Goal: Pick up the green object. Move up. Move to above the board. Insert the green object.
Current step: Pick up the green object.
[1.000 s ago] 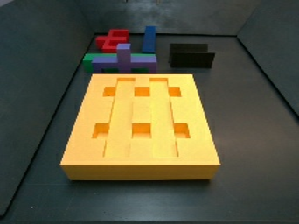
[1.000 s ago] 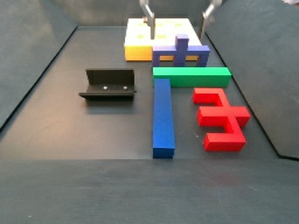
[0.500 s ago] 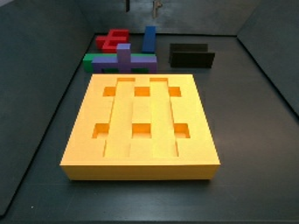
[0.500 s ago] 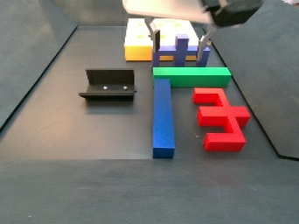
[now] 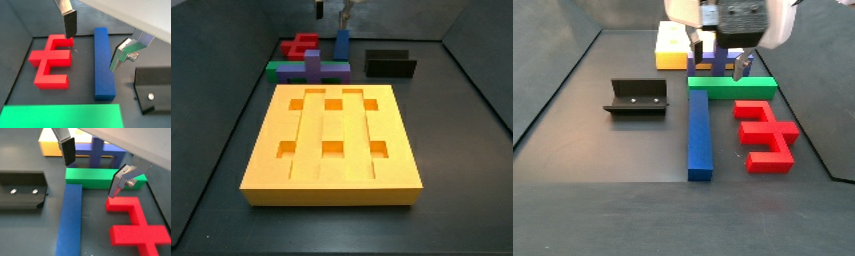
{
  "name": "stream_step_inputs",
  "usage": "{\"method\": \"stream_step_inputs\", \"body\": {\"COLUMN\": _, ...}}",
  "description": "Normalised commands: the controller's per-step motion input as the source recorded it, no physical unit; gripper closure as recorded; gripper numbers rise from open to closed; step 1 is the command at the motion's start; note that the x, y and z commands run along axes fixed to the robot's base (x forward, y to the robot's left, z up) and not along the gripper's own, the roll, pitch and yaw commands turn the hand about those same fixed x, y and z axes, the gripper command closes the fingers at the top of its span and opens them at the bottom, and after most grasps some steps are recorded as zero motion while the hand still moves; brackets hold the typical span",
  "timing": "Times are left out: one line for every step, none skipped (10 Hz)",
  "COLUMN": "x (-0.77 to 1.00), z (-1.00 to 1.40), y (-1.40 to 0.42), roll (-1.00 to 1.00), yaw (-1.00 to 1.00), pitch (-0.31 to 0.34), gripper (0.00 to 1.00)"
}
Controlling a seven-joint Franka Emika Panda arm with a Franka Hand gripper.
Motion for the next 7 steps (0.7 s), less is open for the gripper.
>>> {"method": "stream_step_inputs", "body": {"x": -0.04, "z": -0.24, "y": 0.00, "roll": 0.00, "yaw": -1.00, "pitch": -0.010, "gripper": 0.00}}
{"method": "stream_step_inputs", "body": {"x": -0.03, "z": -0.30, "y": 0.00, "roll": 0.00, "yaw": -1.00, "pitch": -0.030, "gripper": 0.00}}
{"method": "stream_step_inputs", "body": {"x": -0.02, "z": -0.26, "y": 0.00, "roll": 0.00, "yaw": -1.00, "pitch": -0.019, "gripper": 0.00}}
{"method": "stream_step_inputs", "body": {"x": -0.08, "z": -0.16, "y": -0.03, "roll": 0.00, "yaw": -0.96, "pitch": -0.003, "gripper": 0.00}}
{"method": "stream_step_inputs", "body": {"x": -0.10, "z": -0.12, "y": -0.09, "roll": 0.00, "yaw": -0.89, "pitch": -0.041, "gripper": 0.00}}
{"method": "stream_step_inputs", "body": {"x": 0.00, "z": 0.09, "y": -0.18, "roll": -0.12, "yaw": -0.81, "pitch": -0.110, "gripper": 0.00}}
{"method": "stream_step_inputs", "body": {"x": 0.00, "z": 0.03, "y": -0.11, "roll": -0.20, "yaw": -0.79, "pitch": -0.154, "gripper": 0.00}}
